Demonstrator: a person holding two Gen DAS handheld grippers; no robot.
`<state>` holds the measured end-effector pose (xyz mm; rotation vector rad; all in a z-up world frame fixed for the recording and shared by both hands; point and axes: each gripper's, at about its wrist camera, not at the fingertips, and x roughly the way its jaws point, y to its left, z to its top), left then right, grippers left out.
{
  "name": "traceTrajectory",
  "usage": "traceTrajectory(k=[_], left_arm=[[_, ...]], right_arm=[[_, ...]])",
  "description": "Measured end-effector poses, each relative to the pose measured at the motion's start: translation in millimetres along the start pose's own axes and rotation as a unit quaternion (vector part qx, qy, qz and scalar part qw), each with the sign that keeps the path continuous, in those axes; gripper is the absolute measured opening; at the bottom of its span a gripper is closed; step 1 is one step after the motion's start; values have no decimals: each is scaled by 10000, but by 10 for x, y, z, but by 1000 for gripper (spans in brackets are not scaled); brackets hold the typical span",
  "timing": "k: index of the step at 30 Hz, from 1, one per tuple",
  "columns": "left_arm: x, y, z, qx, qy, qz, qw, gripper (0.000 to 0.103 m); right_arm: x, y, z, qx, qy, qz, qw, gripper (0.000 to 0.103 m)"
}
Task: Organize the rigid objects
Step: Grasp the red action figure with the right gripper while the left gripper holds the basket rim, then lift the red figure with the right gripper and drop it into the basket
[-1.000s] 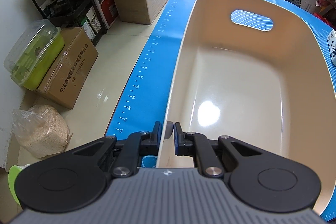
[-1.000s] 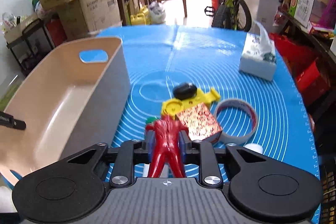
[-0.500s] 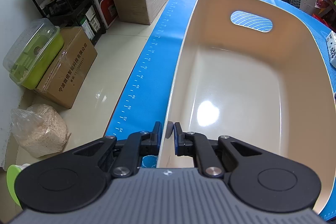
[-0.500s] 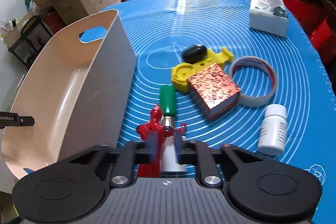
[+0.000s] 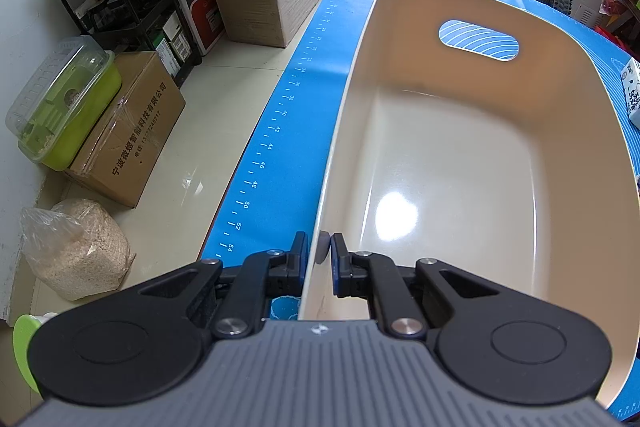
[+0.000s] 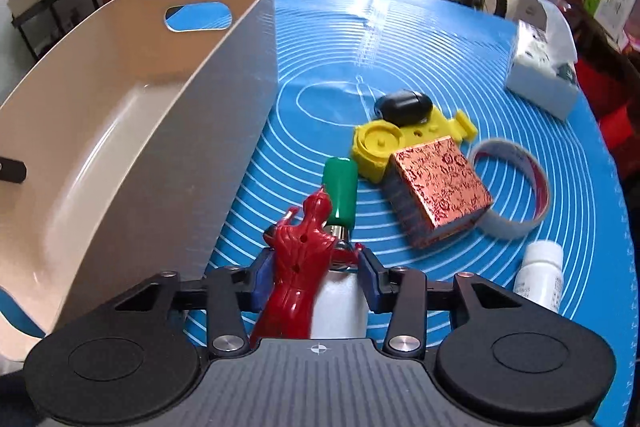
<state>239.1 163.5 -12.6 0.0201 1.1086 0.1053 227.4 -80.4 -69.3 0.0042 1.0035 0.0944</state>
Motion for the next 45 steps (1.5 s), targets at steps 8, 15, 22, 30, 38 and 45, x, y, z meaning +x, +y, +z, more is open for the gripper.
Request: traceTrajectory(k=[8,15,22,30,38,45], left_arm=[[-1,5,-5,-17,0,-19,10000,14],[0,9,-10,-26,-2,-47,10000,13],[-3,13,-10,6,7,-36,10000,13],[2,15,-5,-16,15,-64,10000,13],[5,25,-4,-19,24,-83,10000,13],[6,11,-4,-1,31,-72,10000,12]], right_arm=[[-207,-87,13,169,-312,70,9993,48],[-457,-99,82,181,-782,0,9968,48],[-847,-38,274,124,-1632,-206,9863,48],[-1181,139,650,48,-2356,-39,9718,49],[-1107,546,1045,-208,-2479,342,9680,49],[-772,890,1022,-532,-2005,532,9768,49]])
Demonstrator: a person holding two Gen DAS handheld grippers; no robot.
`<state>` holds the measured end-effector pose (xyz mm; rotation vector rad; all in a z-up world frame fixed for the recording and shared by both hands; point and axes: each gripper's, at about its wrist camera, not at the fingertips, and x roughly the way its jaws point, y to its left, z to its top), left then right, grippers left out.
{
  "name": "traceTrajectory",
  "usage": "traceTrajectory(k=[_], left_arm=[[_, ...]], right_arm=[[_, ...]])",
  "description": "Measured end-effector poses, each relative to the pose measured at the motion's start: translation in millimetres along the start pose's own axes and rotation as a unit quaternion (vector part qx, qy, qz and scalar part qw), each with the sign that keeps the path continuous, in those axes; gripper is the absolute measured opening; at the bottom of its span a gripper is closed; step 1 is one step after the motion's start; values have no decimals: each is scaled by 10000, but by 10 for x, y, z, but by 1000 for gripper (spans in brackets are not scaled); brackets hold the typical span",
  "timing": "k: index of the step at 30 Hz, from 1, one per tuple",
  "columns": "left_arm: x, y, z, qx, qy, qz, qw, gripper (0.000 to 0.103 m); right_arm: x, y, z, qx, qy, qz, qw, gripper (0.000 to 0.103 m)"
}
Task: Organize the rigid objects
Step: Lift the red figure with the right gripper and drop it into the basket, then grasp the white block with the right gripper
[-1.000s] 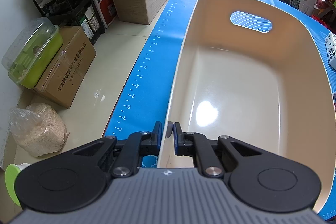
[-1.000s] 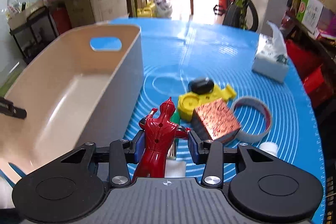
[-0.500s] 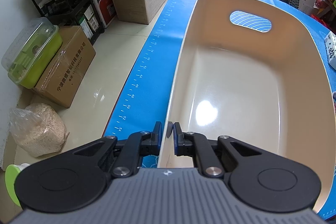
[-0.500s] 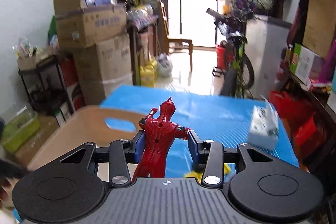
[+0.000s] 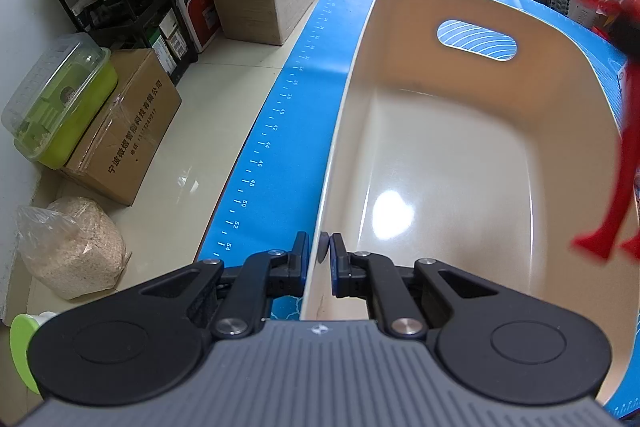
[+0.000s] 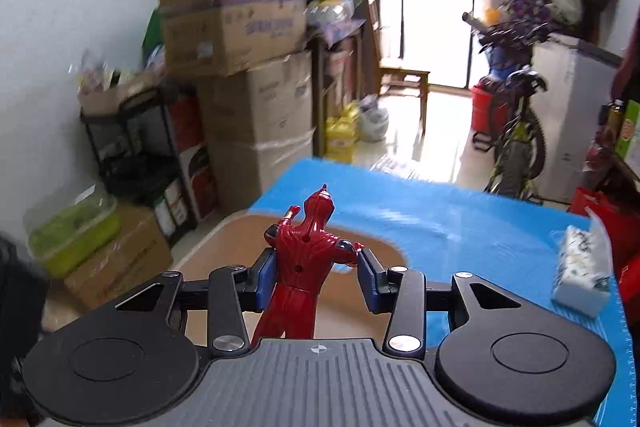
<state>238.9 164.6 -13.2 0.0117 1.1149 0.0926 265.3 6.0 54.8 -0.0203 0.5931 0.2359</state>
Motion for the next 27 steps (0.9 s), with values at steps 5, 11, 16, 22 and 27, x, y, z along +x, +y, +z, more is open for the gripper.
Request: traceTrajectory(k=[5,11,16,22,27], left_arm=[[-1,7,-1,-1,0,-7,10000,12],[-5,2,-2,-4,2,-4,10000,12],[-8,8,5,-15,12,-8,10000,12],[-12,4,5,-12,11,-4,10000,12],[-13,1,4,-12,10,1,10000,13]], right_arm=[[225,158,-268,-182,613,157,9978,49],[377,250,-485,-309,1193,189,9922,49],[188,177,-397,-152,1037,399,9937,70],[-83,-28,-257,-58,720,347,9968,76],[-257,-340,-311,100,595,74,9981,78]])
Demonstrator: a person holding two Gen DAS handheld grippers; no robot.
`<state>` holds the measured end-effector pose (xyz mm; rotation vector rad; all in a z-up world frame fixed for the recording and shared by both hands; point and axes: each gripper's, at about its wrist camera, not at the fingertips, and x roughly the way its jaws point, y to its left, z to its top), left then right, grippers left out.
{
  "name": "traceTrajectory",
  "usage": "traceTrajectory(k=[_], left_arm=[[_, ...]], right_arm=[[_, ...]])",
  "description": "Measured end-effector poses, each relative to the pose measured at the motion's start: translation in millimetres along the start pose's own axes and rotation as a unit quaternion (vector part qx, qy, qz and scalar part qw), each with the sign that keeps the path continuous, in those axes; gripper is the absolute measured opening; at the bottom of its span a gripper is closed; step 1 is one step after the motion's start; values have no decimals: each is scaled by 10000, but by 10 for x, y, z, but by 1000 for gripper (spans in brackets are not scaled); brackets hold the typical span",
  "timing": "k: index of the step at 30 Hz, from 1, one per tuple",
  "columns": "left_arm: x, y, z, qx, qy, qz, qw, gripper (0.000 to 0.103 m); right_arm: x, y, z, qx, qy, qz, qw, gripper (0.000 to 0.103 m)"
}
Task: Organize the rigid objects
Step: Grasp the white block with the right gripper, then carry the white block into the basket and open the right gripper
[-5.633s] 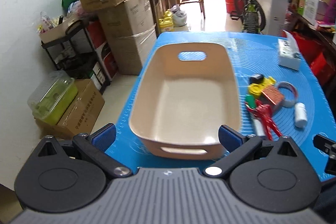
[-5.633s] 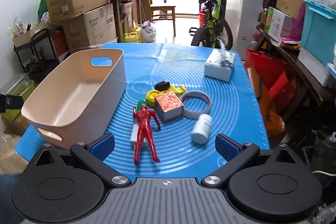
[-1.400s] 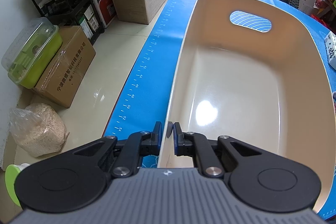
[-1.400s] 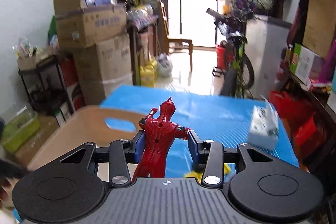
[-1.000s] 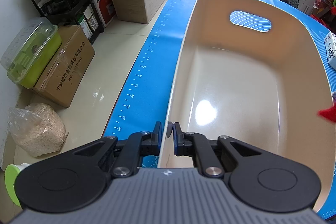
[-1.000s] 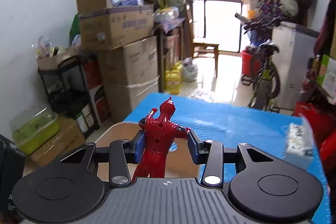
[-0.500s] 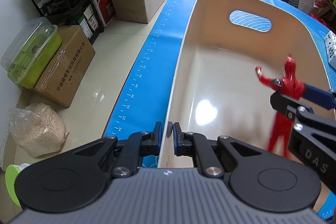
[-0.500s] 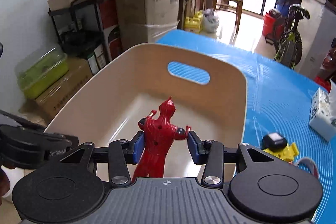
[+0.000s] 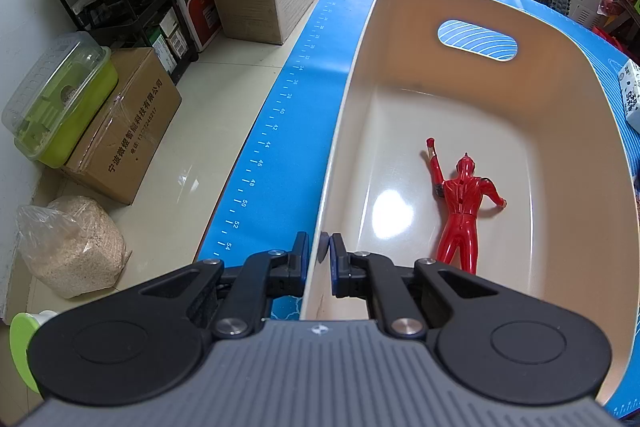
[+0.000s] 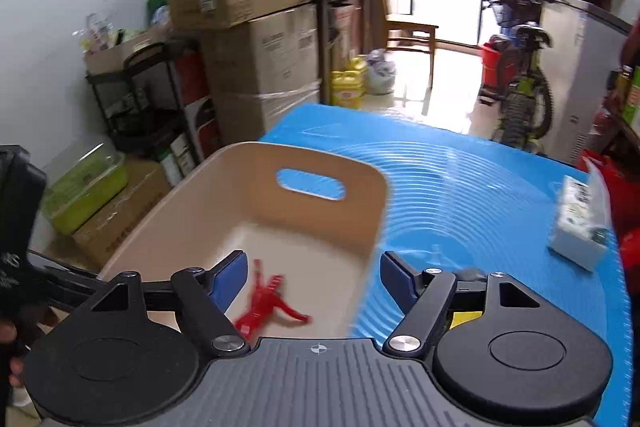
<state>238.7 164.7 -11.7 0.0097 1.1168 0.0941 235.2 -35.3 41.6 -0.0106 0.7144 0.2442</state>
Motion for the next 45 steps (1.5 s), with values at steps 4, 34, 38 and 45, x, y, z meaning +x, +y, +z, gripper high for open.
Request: traceTrajectory(k=[4,34,38,45], left_arm=[[0,0,0,-5,2,-5,10000,13],[-1,24,-3,-2,7,10,10000,13],[2,22,0,-9,8,1,10000,13],[3,21,5,-9,9,1,10000,13]], right_arm=[[-51,-294,-109,196,28,-229,9995,79],[744,-738,-994,757,2141,-569,9722,52],[732,-718,-1003,716,2116,-504,9734,44],[682,-658,-957,502,2023,-519,9767,42]])
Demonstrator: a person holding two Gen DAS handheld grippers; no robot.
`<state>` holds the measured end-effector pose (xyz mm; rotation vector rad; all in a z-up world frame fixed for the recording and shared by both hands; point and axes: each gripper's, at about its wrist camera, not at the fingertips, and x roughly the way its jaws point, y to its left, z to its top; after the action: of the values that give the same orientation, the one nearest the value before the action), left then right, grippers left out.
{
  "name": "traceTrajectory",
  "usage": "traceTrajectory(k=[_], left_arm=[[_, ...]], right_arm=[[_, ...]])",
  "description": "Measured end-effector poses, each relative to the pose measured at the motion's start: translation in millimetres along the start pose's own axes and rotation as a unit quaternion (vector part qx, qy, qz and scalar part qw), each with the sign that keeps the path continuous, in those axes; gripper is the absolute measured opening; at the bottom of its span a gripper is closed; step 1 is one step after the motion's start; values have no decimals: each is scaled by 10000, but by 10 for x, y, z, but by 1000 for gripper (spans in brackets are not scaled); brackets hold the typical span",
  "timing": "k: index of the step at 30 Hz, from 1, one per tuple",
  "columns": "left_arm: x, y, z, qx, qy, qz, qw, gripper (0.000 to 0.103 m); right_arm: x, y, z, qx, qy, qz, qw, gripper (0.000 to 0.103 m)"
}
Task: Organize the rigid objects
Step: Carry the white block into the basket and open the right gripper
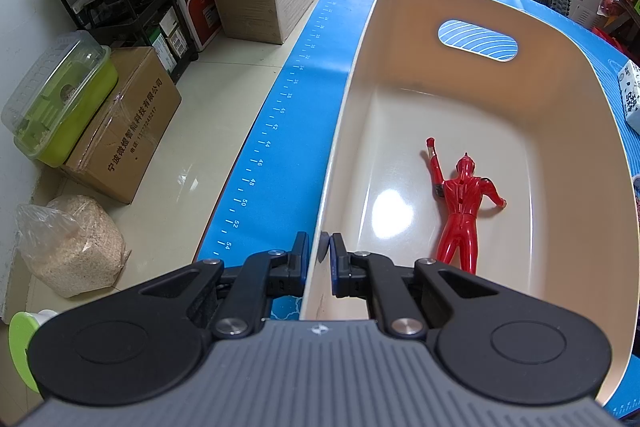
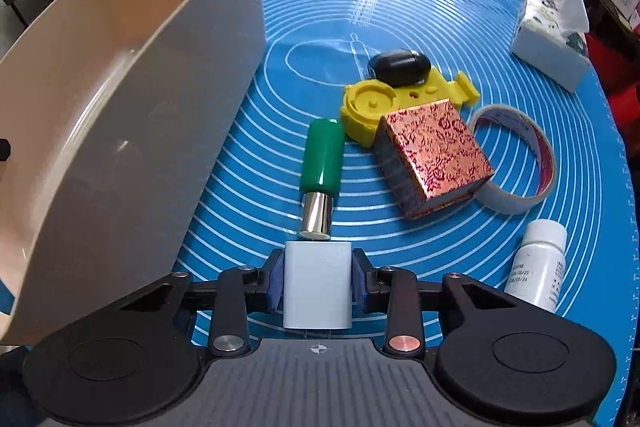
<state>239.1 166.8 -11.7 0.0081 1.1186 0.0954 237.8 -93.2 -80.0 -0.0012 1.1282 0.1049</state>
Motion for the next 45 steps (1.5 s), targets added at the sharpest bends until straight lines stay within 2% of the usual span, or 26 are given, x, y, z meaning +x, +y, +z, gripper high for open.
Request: traceTrajectory(k=[11,19,27,33,40,45], left_arm=[[0,2,1,-4,1,0,10000,13],[2,0,0,-3,2,-3,10000,12],[8,-9,-5,14,0,17,10000,12],[9,-17,-6,19,-3,22,10000,12],[6,-25,-5,24,-4,29,10000,12],[0,-24,1,23,-1,29,10000,12]], right_arm=[[-305,30,73,-94,-697,-115,9975,42],[-550,3,156,75,-1227,-181,9923,42],[-863,102,279,86,-2027,-208,9790,42],[-1065,232,454,102,-2526,-4,9675,42],[-1109,579,622,-120,-2710,470,9614,42],[-917,889,622,-550,-2370,732,9672,42]])
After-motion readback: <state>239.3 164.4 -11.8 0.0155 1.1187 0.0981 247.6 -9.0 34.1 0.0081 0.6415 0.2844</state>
